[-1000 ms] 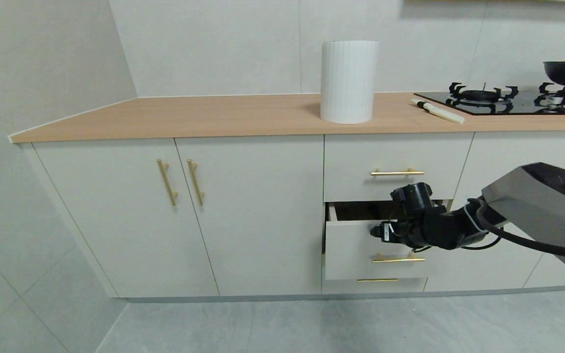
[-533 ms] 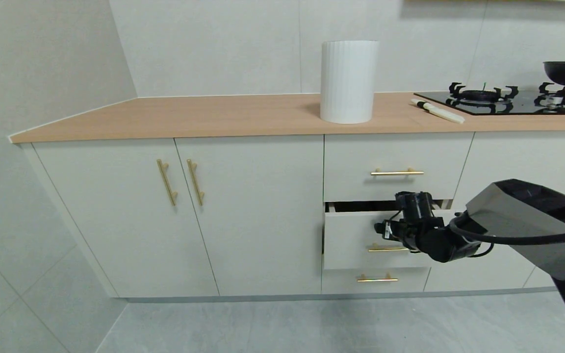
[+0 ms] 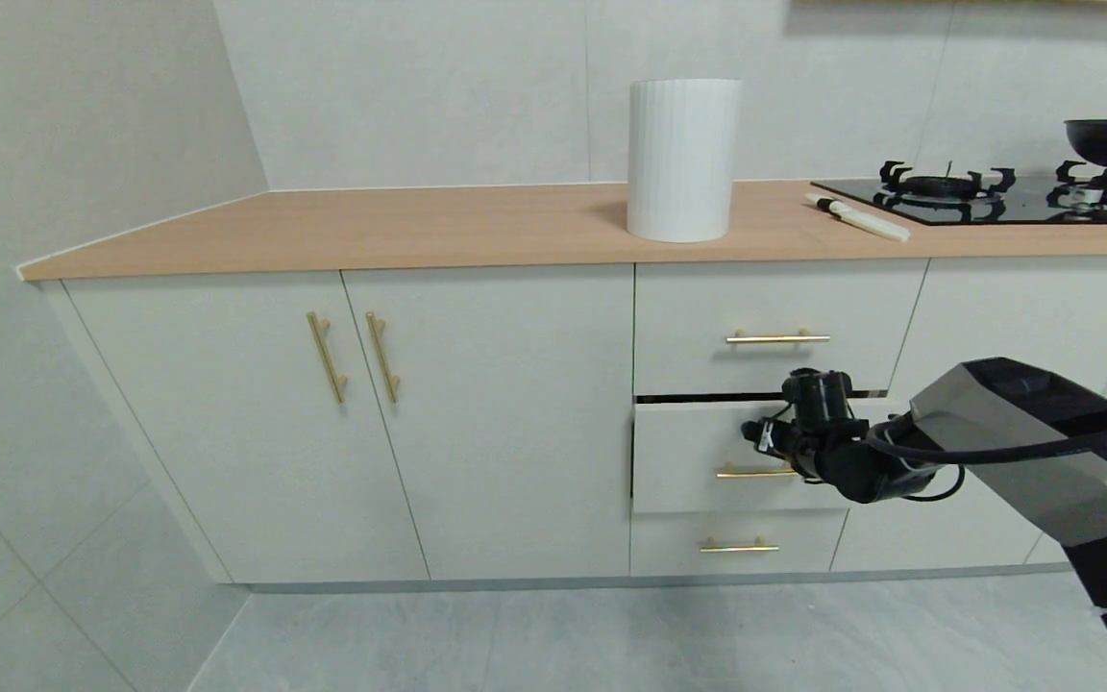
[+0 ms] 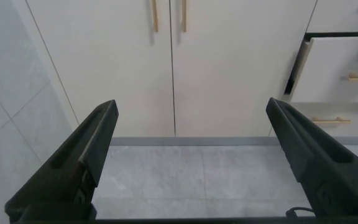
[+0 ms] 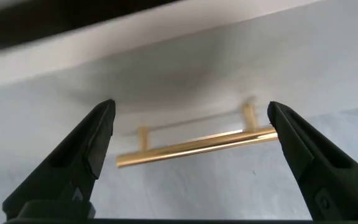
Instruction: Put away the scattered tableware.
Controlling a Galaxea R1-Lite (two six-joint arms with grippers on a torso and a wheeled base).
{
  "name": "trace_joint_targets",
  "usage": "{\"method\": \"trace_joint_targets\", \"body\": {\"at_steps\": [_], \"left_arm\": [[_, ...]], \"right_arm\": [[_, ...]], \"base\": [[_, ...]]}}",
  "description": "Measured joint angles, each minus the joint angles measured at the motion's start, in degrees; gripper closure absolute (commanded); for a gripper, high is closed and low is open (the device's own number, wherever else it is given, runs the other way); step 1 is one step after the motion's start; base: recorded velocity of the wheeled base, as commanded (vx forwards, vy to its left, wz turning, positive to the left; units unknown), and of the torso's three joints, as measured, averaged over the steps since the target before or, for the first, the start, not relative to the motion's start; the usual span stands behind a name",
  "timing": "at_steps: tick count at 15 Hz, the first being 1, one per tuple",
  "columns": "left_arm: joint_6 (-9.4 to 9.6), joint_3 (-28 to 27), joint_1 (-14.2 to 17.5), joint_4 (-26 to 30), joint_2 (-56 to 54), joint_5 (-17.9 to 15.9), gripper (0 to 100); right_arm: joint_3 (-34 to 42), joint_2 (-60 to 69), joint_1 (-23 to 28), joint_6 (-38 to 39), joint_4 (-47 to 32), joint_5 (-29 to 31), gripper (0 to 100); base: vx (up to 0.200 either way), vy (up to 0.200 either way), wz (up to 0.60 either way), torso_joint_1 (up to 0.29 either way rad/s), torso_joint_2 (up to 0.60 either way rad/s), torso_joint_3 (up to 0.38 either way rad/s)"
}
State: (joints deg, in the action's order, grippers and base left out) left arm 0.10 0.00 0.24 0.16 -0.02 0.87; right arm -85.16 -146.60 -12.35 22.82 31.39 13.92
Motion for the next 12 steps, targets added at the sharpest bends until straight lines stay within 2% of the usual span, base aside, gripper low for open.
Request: {"method": "trace_joint_targets", "body": {"at_steps": [12], "left_arm": [[-0.02, 0.0, 0.0, 0.02, 0.0, 0.0, 0]], "right_arm": [[-6.9, -3.82, 2.46, 3.21, -0.11, 0.13, 0]], "base": [[0.0, 0.0, 0.0, 0.0, 0.0, 0.0]]}}
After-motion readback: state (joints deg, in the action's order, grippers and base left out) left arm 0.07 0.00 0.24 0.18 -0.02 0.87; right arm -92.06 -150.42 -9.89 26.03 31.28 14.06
